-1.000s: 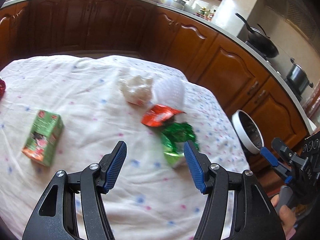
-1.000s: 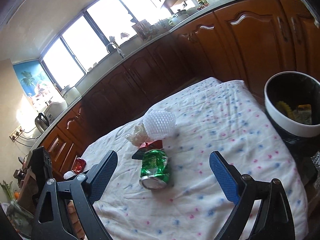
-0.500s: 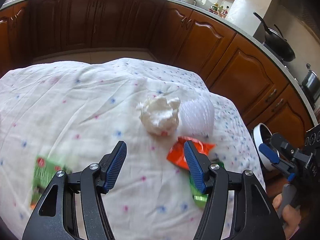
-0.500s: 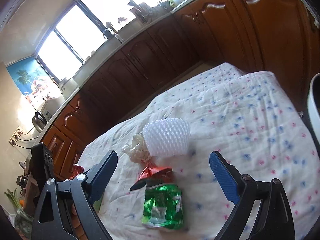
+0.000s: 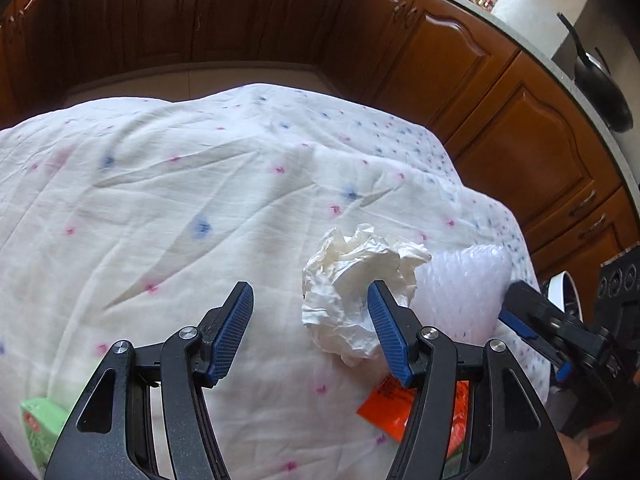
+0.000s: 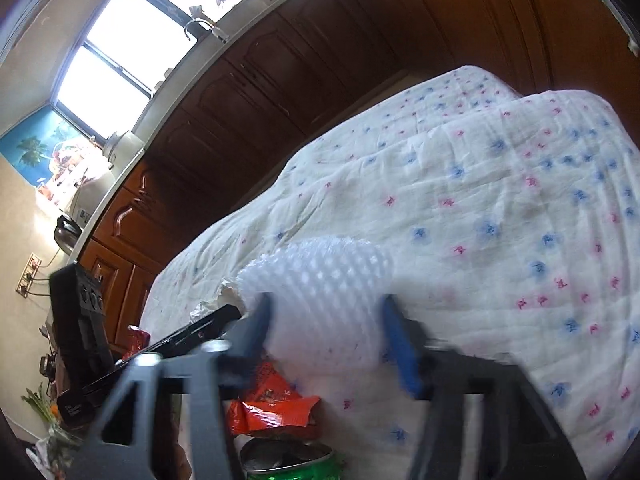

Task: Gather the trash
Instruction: 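Grasp the crumpled white tissue with the left gripper while the right gripper grasps the white foam mesh net, then carry the tissue and mesh net over the trash bin with both grippers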

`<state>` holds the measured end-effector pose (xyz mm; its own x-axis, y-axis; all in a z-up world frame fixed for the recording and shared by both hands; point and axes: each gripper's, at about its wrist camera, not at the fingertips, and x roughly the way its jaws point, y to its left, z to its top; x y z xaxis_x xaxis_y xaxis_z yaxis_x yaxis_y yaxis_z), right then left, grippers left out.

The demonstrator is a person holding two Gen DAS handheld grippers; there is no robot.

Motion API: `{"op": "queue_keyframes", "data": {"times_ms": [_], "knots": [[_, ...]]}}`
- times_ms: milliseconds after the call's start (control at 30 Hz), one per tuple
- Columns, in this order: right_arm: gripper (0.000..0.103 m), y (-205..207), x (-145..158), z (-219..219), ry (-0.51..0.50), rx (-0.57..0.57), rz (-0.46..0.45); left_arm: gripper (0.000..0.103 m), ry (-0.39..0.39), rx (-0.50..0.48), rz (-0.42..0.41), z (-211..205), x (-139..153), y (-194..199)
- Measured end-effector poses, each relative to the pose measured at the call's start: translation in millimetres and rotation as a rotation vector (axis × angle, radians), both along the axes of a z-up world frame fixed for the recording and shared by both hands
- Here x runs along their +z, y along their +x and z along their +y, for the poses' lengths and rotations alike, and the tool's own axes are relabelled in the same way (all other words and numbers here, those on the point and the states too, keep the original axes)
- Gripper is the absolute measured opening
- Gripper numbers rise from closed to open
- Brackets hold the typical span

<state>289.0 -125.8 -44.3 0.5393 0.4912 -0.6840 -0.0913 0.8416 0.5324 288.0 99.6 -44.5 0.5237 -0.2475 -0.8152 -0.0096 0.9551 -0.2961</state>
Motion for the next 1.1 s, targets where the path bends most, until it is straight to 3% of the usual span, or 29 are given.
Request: {"op": "queue_keyframes", "data": {"times_ms": [67, 100, 167, 400, 667, 1100], "knots": [[0.014, -7, 6, -3, 0.0, -0.004, -0.026, 0.041, 0.021, -0.022, -0.011, -9, 0, -1], [0.013, -15, 11, -7, 0.001, -0.009, -0.047, 0.021, 0.023, -0.035, -0.011, -13, 0, -1], [0.013, -27, 23, -15, -0.008, -0.022, -0.086, 0.015, 0.047, -0.047, -0.034, -21, 6, -5], [0.013, -87, 67, -46, -0.069, -0.064, -0.231, 0.013, 0.013, -0.029, -0.136, -25, 44, -38], [0.013, -153, 78, -91, -0.093, -0.144, -0.278, 0.013, -0.034, -0.075, -0.255, -62, 89, -94], [0.013, -223, 74, -151, -0.131, -0.302, -0.277, 0.013, -0.062, -0.249, -0.222, -146, 75, -140]]}}
